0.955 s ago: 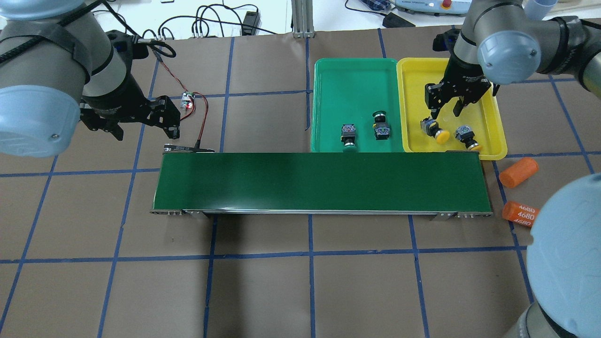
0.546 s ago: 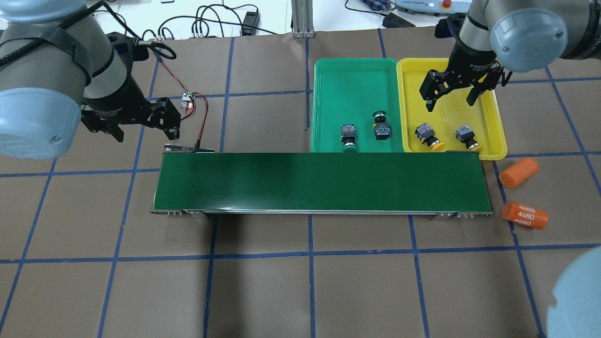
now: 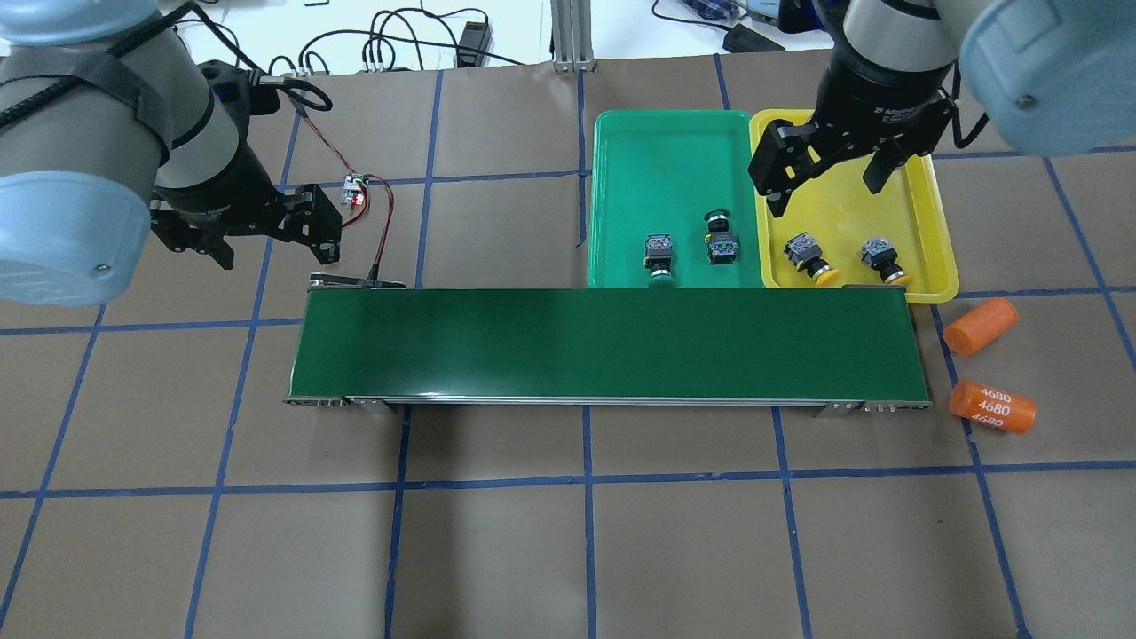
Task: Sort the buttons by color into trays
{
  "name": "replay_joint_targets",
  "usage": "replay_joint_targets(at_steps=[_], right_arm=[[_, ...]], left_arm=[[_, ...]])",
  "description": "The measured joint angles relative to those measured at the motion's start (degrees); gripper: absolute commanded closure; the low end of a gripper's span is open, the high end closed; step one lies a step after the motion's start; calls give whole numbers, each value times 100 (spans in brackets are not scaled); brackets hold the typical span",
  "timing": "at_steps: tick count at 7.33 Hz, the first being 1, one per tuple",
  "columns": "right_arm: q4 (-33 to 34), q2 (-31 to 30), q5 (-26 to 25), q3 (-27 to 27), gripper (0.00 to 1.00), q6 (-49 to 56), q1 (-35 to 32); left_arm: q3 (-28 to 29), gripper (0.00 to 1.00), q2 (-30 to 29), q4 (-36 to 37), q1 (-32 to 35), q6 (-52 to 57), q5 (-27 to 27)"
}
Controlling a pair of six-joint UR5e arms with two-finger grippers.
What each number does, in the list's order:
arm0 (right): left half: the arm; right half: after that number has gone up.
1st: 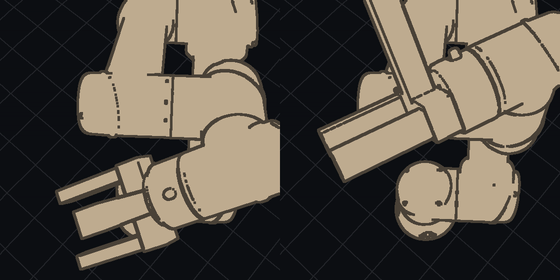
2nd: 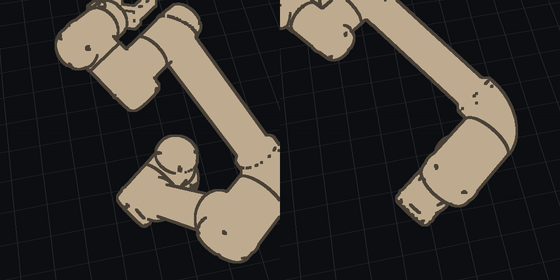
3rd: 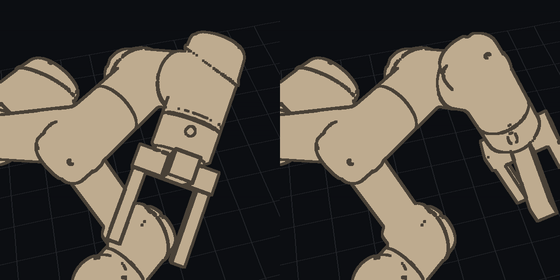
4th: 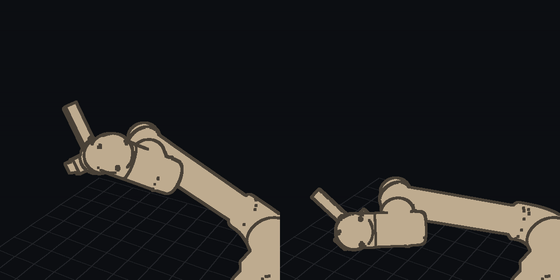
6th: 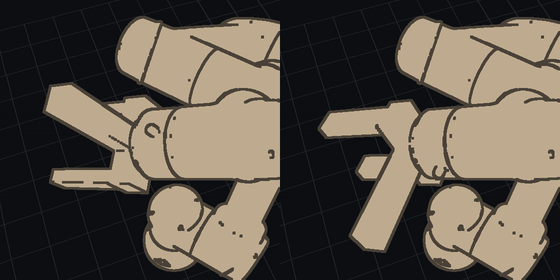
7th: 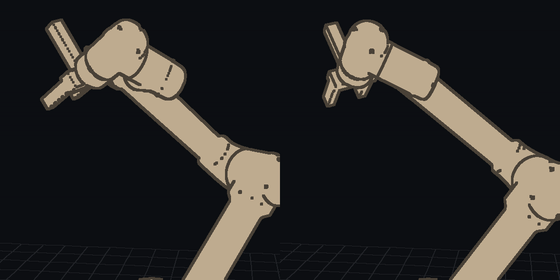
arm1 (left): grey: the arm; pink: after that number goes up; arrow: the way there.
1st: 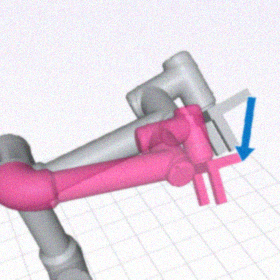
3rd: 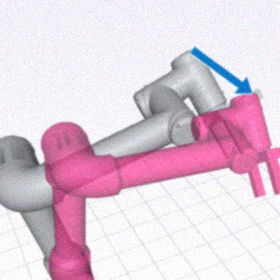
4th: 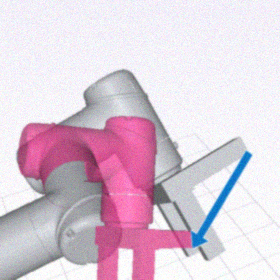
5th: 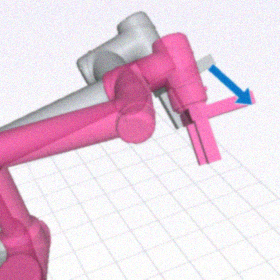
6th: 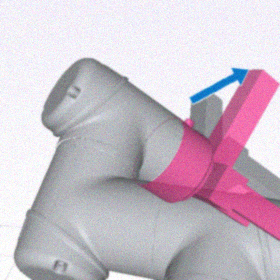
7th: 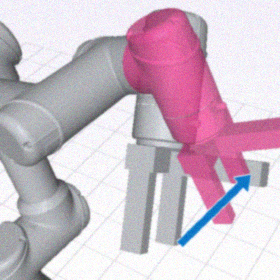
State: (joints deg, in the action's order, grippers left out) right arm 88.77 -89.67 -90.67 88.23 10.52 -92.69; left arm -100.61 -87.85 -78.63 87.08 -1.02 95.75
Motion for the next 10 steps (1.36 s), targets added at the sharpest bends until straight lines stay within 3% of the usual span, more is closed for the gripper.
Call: replay_joint_targets(at_steps=[7, 10], right_arm=[[-27, -246, -25, 45, 0, -24, -39], [-35, -252, -4, 45, 0, -24, -39]], left_arm=[[73, 0, -19, 24, -26, 4, -37], [-35, 0, -82, 349, 6, -34, -47]])
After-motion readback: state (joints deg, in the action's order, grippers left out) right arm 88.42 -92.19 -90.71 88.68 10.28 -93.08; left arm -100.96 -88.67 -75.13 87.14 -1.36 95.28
